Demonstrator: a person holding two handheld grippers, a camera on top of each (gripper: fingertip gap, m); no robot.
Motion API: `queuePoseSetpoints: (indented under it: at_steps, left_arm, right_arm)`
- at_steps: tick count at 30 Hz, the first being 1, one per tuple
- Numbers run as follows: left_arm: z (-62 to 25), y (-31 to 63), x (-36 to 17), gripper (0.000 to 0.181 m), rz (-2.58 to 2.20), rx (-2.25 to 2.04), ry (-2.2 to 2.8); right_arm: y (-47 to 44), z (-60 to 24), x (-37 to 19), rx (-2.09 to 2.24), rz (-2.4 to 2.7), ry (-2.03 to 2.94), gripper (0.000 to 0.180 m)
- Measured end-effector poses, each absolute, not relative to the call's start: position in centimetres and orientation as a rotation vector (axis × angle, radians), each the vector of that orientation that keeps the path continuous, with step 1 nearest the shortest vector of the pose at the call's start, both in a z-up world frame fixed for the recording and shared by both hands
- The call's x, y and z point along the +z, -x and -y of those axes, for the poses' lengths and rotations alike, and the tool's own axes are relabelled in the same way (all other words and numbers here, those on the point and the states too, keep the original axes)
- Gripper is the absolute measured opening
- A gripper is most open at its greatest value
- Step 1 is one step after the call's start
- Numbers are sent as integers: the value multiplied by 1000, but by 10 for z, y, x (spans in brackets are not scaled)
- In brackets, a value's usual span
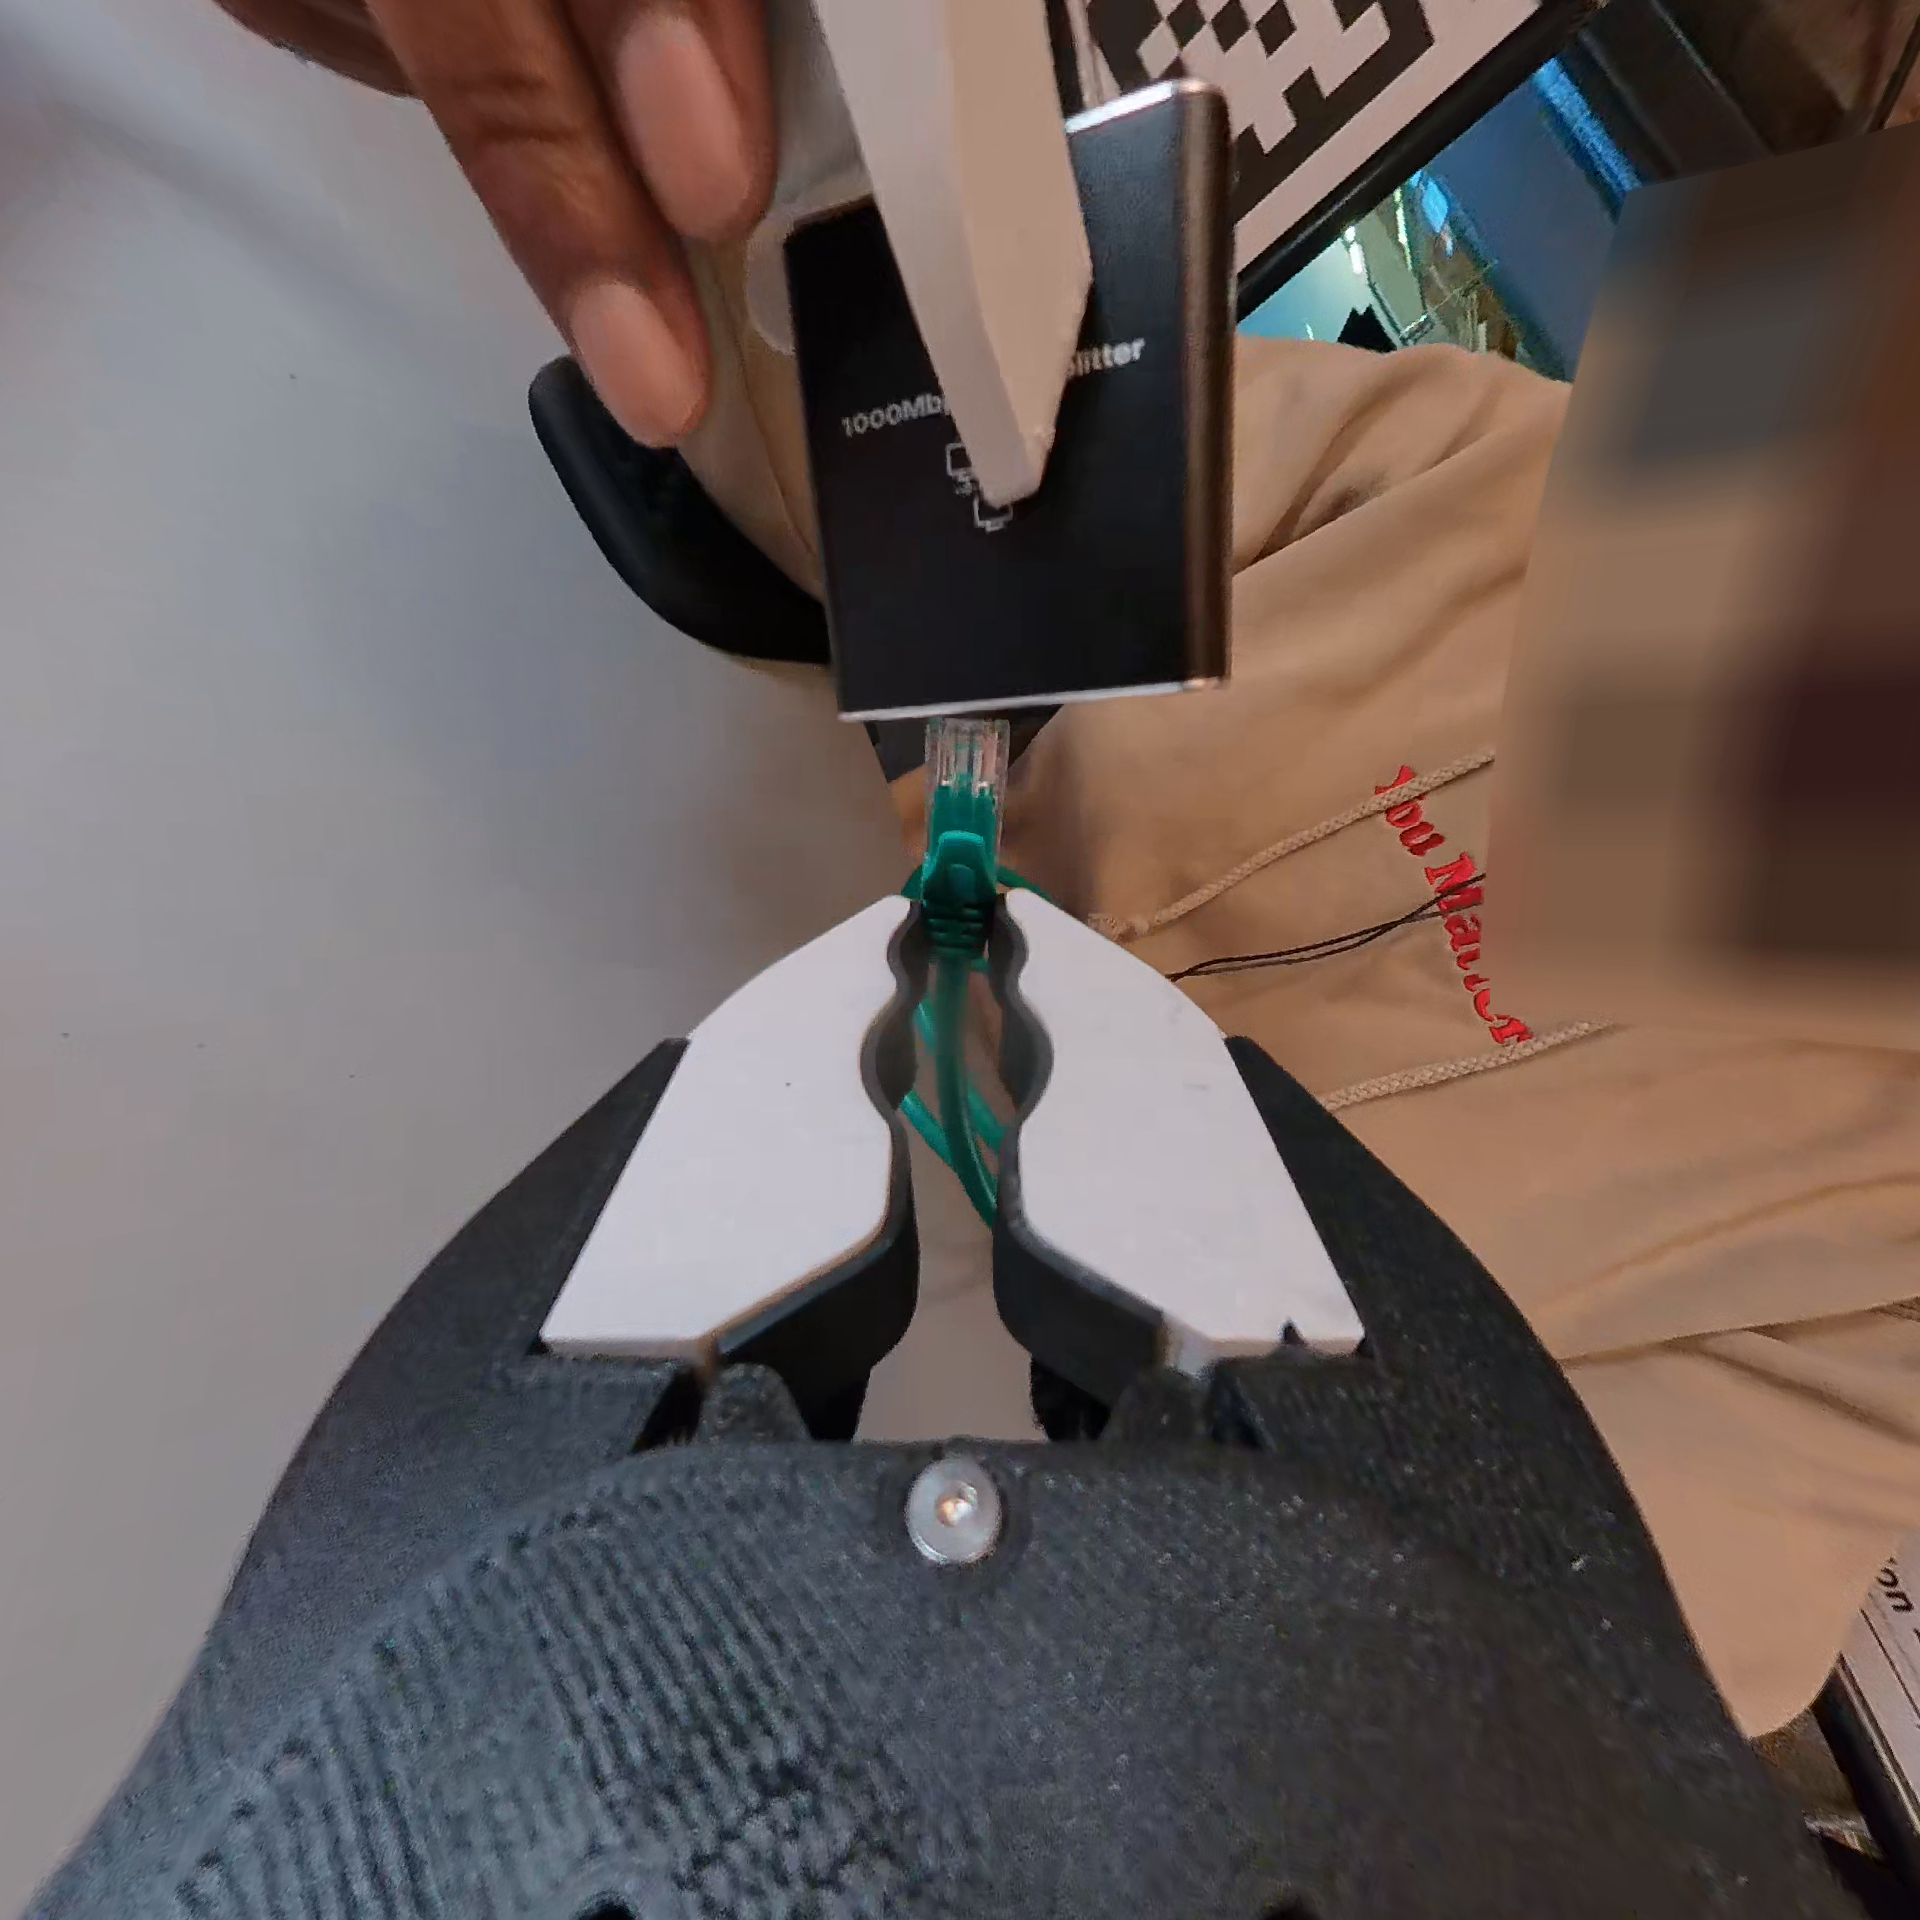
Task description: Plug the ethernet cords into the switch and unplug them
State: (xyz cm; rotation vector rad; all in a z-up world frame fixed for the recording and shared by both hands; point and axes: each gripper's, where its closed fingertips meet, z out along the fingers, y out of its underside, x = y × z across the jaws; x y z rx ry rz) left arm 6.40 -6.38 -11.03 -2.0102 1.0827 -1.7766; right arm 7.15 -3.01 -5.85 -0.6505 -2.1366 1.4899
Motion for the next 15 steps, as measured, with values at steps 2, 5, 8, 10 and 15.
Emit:
queuePoseSetpoints:
  at_steps: [2,5,8,10,15]
  left_arm:
    - [64,-64,-115,11,-1092,-1766,2033]
    - [66,-66,-118,11,-1104,-1764,2049]
    - [68,-68,-119,11,-1123,-1769,2049]
    - [69,-68,-120,10,-1127,-1777,2052]
    - [71,-69,-123,10,-1143,-1782,2056]
  right_arm:
    - [-72,31,-63,1465,2165,651,24]
    - [-75,33,-66,1460,2196,637,24]
    - [-78,34,-70,1467,2222,635,24]
    - [-79,34,-72,1475,2231,638,24]
    - [-77,33,-78,1470,2244,654,24]
